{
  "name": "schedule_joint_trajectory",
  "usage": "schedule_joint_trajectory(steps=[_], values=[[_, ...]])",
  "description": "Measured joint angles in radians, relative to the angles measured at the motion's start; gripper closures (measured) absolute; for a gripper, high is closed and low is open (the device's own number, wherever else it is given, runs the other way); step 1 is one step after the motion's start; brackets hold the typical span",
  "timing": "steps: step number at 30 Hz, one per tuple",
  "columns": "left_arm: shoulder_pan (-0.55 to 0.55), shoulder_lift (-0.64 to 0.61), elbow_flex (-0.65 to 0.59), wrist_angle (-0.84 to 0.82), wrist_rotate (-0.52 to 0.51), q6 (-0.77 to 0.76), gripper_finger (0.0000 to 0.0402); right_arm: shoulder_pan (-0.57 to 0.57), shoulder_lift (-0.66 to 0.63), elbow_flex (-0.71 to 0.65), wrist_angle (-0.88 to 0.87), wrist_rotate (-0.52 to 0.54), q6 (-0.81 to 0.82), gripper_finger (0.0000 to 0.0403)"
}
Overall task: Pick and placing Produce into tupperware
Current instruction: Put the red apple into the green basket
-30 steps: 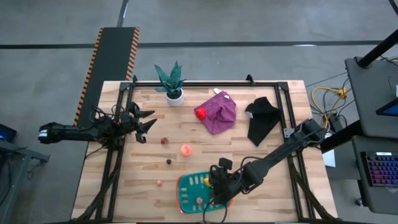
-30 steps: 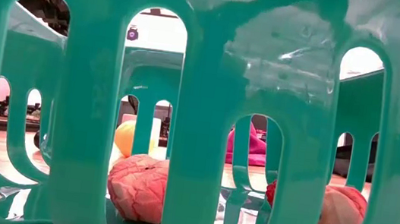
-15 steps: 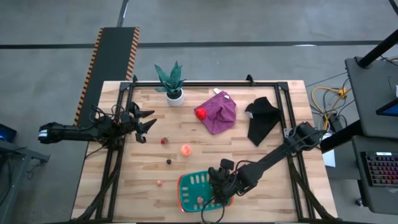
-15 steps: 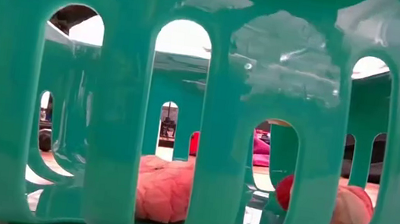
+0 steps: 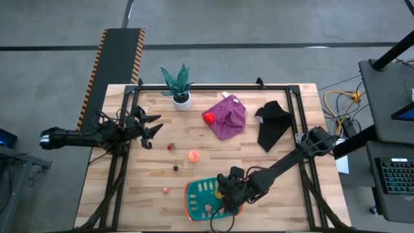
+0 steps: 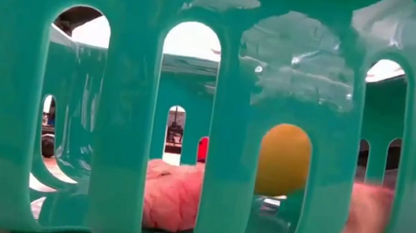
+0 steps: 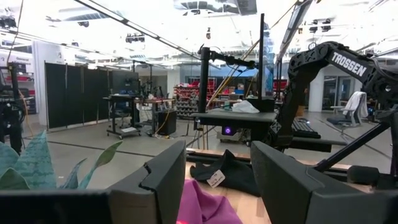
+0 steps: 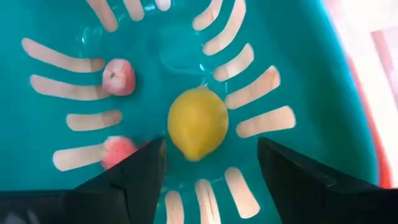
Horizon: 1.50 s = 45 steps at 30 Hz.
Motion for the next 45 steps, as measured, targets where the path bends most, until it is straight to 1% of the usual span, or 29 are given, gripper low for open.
schedule_joint_trajectory(steps=[2, 5, 8, 11, 13, 15, 19, 21, 29, 34, 36, 39, 41, 43, 45], values=[[0.000, 0.000, 0.000, 0.000, 0.000, 0.000, 0.0233, -0.002, -0.015, 0.000, 0.017, 0.033, -0.006, 0.0144], [0.000, 0.000, 0.000, 0.001, 0.000, 0.000, 0.0233, -0.005, -0.060, 0.000, 0.055, 0.126, -0.060, 0.0127], [0.000, 0.000, 0.000, 0.001, 0.000, 0.000, 0.0233, -0.005, -0.115, 0.015, 0.064, 0.275, -0.131, 0.0114], [0.000, 0.000, 0.000, 0.003, 0.000, 0.000, 0.0233, -0.011, -0.184, 0.019, 0.065, 0.421, -0.166, 0.0102], [0.000, 0.000, 0.000, 0.004, 0.000, 0.000, 0.0233, -0.028, -0.222, 0.017, 0.063, 0.450, -0.179, 0.0090], [0.000, 0.000, 0.000, 0.004, 0.001, 0.000, 0.0233, -0.053, -0.254, 0.016, 0.054, 0.441, -0.195, 0.0076], [0.000, 0.000, 0.000, 0.002, 0.000, 0.000, 0.0233, -0.125, -0.297, 0.016, 0.050, 0.390, -0.288, 0.0042], [0.000, 0.001, 0.000, 0.003, 0.001, 0.000, 0.0233, -0.169, -0.313, 0.016, 0.037, 0.362, -0.354, 0.0033], [0.000, 0.001, 0.000, 0.000, 0.001, 0.000, 0.0233, -0.338, -0.343, 0.015, 0.025, 0.125, -0.683, 0.0030], [0.000, 0.002, 0.000, -0.001, 0.001, 0.000, 0.0233, -0.461, -0.353, 0.015, -0.018, 0.053, -0.844, 0.0030], [0.000, 0.002, 0.000, -0.002, 0.001, 0.000, 0.0233, -0.523, -0.353, 0.015, -0.020, -0.029, -0.888, 0.0030], [0.000, 0.005, 0.000, -0.004, 0.000, 0.000, 0.0233, -0.615, -0.353, 0.015, -0.020, -0.188, -0.939, 0.0030], [0.000, 0.008, 0.000, -0.013, 0.000, -0.001, 0.0233, -0.666, -0.351, 0.015, -0.021, -0.267, -0.985, 0.0030], [0.000, 0.014, 0.000, -0.012, 0.000, -0.001, 0.0233, -0.709, -0.348, 0.015, -0.027, -0.319, -1.054, 0.0030], [0.000, 0.020, 0.000, -0.015, 0.000, -0.001, 0.0233, -0.741, -0.344, 0.015, -0.028, -0.345, -1.136, 0.0030]])
